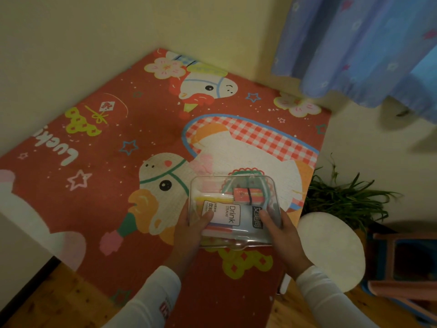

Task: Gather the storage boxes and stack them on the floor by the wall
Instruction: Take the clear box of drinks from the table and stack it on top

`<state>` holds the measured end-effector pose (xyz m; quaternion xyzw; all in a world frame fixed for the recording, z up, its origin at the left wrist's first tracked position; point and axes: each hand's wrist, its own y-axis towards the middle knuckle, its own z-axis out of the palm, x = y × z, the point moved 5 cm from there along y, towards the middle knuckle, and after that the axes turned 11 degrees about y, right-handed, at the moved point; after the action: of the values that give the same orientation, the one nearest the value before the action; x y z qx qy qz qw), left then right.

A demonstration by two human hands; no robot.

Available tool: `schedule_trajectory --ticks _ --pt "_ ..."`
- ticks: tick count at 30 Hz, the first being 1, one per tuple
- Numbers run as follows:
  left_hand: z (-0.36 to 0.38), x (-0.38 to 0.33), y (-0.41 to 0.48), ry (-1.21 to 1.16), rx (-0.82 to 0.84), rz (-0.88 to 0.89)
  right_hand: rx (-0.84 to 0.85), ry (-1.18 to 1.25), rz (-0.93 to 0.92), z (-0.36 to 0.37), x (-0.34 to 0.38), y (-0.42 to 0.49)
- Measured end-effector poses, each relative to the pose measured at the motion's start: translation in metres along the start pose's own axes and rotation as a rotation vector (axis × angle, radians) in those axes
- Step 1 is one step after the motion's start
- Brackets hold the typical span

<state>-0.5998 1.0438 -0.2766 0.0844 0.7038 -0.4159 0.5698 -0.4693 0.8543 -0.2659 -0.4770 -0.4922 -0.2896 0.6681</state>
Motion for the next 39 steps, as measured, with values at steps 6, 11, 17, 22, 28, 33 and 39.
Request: schedule_trajectory --ticks 6,11,17,22,28,33,39 --pt "-0.014 0.0 -0.004 -0.015 0.068 0.001 -0.02 -0.023 -0.007 0.009 -0.002 -0.017" --pt "-0.036 -0.003 -0.011 0.006 0.112 0.014 -0.042 -0.098 -0.049 0.027 0.006 -0.038" --pt "-0.075 -0.015 -0.014 -0.028 0.141 0.022 -0.11 -0.098 -0.119 0.062 0.015 -0.07" --pt "-0.112 -0.019 -0.017 -0.031 0.186 0.039 -0.16 -0.132 -0.096 0.096 0.01 -0.09" --pt "-0.162 -0.024 -0.035 -0.049 0.157 0.066 -0.15 -0.08 -0.115 0.134 0.008 -0.111" --pt "-0.205 -0.02 -0.058 -0.068 0.061 0.076 -0.063 -0.13 -0.13 0.164 0.0 -0.121" --pt "-0.25 -0.003 -0.108 -0.123 -0.107 0.089 0.116 -0.151 -0.154 0.197 -0.016 -0.145"
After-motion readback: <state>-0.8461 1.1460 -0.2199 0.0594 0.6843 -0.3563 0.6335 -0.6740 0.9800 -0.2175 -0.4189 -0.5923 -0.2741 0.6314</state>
